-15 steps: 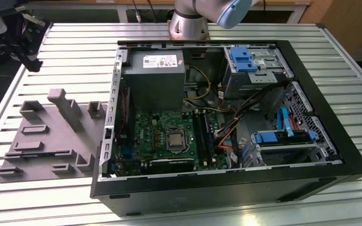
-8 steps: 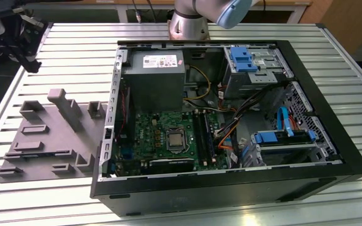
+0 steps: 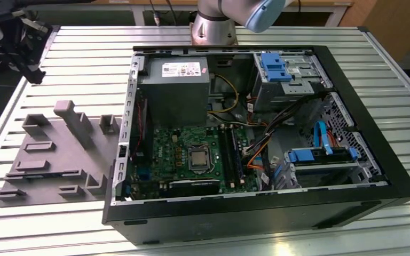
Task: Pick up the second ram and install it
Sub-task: 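Reach for the second ram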
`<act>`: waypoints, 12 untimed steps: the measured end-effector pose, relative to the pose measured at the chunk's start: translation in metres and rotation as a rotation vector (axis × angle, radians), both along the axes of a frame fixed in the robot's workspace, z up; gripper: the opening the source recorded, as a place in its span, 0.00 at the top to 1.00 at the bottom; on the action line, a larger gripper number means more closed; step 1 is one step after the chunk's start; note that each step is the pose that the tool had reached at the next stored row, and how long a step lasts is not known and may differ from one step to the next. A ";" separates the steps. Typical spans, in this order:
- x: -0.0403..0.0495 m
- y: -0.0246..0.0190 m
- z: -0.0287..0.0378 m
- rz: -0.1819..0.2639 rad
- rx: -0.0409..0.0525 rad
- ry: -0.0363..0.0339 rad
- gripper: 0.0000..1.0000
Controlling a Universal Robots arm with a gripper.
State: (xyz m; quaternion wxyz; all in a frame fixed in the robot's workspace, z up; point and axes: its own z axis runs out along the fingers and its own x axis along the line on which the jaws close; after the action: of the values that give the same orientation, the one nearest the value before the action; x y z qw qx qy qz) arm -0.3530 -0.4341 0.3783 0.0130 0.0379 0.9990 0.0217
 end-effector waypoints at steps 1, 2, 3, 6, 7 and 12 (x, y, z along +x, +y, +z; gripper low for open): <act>-0.0003 -0.0002 -0.0003 0.000 0.0001 0.0000 0.89; -0.0007 -0.0005 -0.0005 0.000 0.0000 0.0000 0.89; -0.0010 -0.0007 -0.0007 0.000 0.0001 -0.0001 0.89; -0.0020 -0.0013 -0.0015 0.000 0.0001 -0.0001 0.89; -0.0024 -0.0015 -0.0017 0.000 0.0000 -0.0001 0.89; -0.0048 -0.0027 -0.0027 0.000 0.0001 -0.0001 0.89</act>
State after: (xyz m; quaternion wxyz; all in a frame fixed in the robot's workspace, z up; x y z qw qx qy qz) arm -0.3579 -0.4367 0.3755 0.0131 0.0379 0.9990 0.0217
